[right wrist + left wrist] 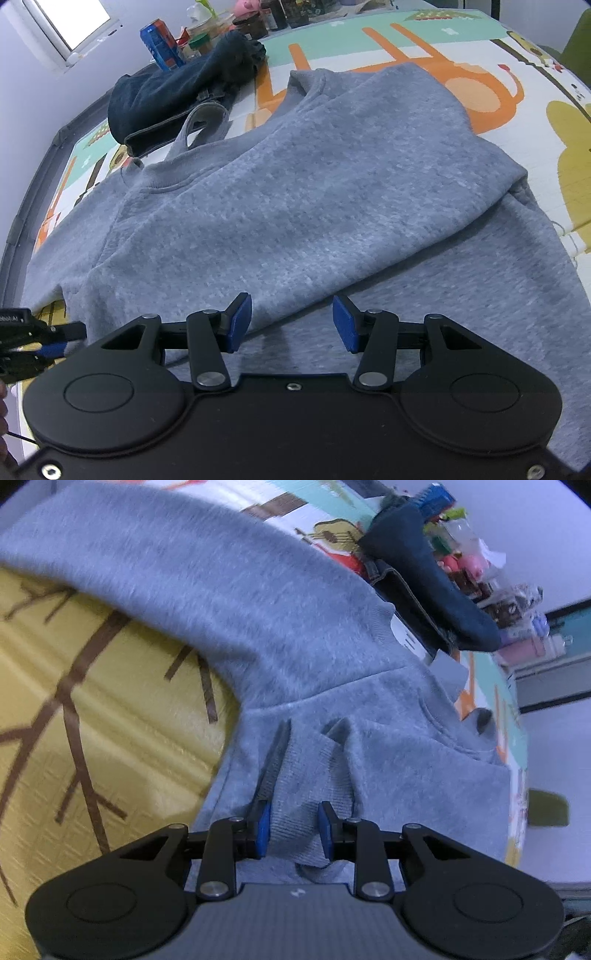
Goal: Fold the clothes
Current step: 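Fold the held sleeve across the sweatshirt body with the left gripper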
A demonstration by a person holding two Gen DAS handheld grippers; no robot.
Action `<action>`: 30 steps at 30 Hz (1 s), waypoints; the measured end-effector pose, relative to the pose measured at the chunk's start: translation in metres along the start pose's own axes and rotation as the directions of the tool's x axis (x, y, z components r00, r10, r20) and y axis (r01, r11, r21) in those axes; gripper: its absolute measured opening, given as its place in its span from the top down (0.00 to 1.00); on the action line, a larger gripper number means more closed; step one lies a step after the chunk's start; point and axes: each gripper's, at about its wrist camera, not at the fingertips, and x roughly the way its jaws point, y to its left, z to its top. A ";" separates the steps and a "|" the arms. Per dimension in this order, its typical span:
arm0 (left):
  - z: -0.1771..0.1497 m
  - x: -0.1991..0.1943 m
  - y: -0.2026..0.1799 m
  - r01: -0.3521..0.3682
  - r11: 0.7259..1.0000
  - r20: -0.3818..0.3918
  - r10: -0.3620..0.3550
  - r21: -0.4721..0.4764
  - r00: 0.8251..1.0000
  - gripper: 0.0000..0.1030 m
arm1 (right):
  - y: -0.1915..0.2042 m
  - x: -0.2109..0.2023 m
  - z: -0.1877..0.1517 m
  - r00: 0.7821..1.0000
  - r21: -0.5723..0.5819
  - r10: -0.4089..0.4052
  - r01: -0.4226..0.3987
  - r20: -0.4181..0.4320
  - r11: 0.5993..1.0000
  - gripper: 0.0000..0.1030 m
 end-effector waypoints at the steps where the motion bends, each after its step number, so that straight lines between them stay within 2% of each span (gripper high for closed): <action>1: 0.000 -0.001 0.001 0.017 1.000 -0.001 -0.017 -0.008 1.000 0.72 | -0.001 0.000 0.000 1.000 0.001 -0.001 0.001 0.000 1.000 0.55; 3: 0.000 -0.004 0.000 0.047 0.999 0.007 -0.047 -0.011 0.999 0.73 | -0.002 0.000 0.000 1.000 0.009 -0.004 0.004 -0.003 1.000 0.55; 5: 0.000 -0.006 -0.004 0.071 0.997 0.021 -0.071 -0.006 0.997 0.87 | -0.004 0.001 0.000 1.000 0.016 -0.004 0.004 -0.006 1.000 0.55; 8: 0.000 -0.008 -0.009 0.085 0.996 0.039 -0.085 0.004 0.996 0.95 | -0.003 0.001 0.000 1.000 0.014 -0.001 0.001 -0.010 1.000 0.55; 14: -0.002 -0.018 -0.022 0.062 0.994 0.101 -0.072 0.093 0.992 0.97 | -0.003 -0.004 -0.001 1.000 -0.009 -0.012 0.013 0.017 1.000 0.55; 20: 0.005 -0.036 -0.027 -0.012 0.991 0.184 -0.014 0.136 0.983 0.97 | -0.008 -0.010 -0.001 0.998 -0.021 -0.024 0.026 0.062 0.999 0.55; 23: 0.007 -0.039 -0.023 -0.029 0.992 0.197 0.004 0.125 0.980 0.97 | -0.009 -0.019 -0.004 0.990 -0.054 0.000 0.007 0.142 0.998 0.55; 30: 0.007 -0.042 -0.021 -0.075 0.989 0.227 0.044 0.130 0.973 0.97 | -0.006 -0.035 -0.011 0.952 -0.211 0.045 0.021 0.302 0.977 0.54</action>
